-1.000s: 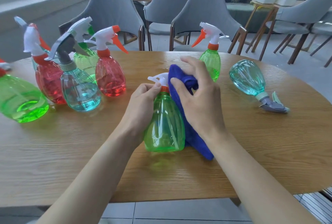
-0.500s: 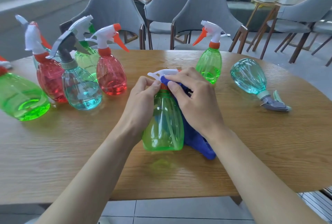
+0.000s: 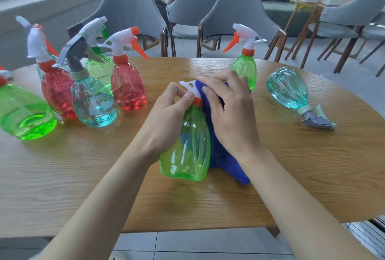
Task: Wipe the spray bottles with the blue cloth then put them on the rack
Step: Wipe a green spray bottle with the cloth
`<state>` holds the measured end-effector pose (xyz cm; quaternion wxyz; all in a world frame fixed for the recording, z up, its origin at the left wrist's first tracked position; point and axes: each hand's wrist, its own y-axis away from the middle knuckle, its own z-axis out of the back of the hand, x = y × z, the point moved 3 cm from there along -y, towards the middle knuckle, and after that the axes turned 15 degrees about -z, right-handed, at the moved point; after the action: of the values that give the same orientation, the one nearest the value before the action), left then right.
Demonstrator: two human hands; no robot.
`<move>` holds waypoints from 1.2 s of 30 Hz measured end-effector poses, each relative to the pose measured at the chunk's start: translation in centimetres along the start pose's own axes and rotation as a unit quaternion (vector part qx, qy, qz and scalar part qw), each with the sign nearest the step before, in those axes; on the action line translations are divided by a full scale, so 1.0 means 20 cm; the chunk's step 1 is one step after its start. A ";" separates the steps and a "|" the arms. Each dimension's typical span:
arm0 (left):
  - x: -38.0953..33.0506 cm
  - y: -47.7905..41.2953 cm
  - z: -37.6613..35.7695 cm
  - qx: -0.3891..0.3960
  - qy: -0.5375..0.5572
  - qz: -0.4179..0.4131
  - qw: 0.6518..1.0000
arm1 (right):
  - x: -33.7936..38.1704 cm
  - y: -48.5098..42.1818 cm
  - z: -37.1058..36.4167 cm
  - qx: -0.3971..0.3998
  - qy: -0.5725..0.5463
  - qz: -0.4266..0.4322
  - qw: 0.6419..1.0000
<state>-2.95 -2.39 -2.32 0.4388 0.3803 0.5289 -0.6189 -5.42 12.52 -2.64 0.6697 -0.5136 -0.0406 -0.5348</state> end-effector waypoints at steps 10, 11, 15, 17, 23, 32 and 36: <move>-0.01 0.01 0.02 0.025 -0.048 -0.029 0.998 | -0.10 -0.05 -0.01 0.057 -0.031 -0.164 0.984; -0.01 0.01 0.02 0.021 -0.039 -0.026 0.999 | -0.10 -0.05 0.00 0.076 -0.051 -0.184 0.979; 0.02 0.01 0.00 -0.010 0.012 -0.013 1.000 | -0.11 -0.07 -0.01 0.110 -0.138 -0.239 0.955; 0.02 0.01 -0.01 -0.040 0.047 -0.007 0.998 | -0.13 -0.05 -0.03 0.119 -0.191 -0.273 0.935; 0.02 -0.02 0.01 -0.123 0.080 -0.035 0.989 | -0.15 -0.01 -0.10 0.170 -0.321 -0.364 0.858; 0.01 -0.01 0.01 -0.124 0.099 -0.035 0.987 | -0.15 -0.01 -0.08 0.221 -0.319 -0.367 0.845; 0.02 -0.05 0.04 -0.036 0.136 0.014 0.990 | -0.13 0.01 -0.09 0.219 -0.405 -0.392 0.797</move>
<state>-4.14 -3.10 -2.32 0.3852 0.4523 0.6002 -0.5355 -7.32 12.93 -5.23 0.4200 -0.4628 -0.6220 -0.4717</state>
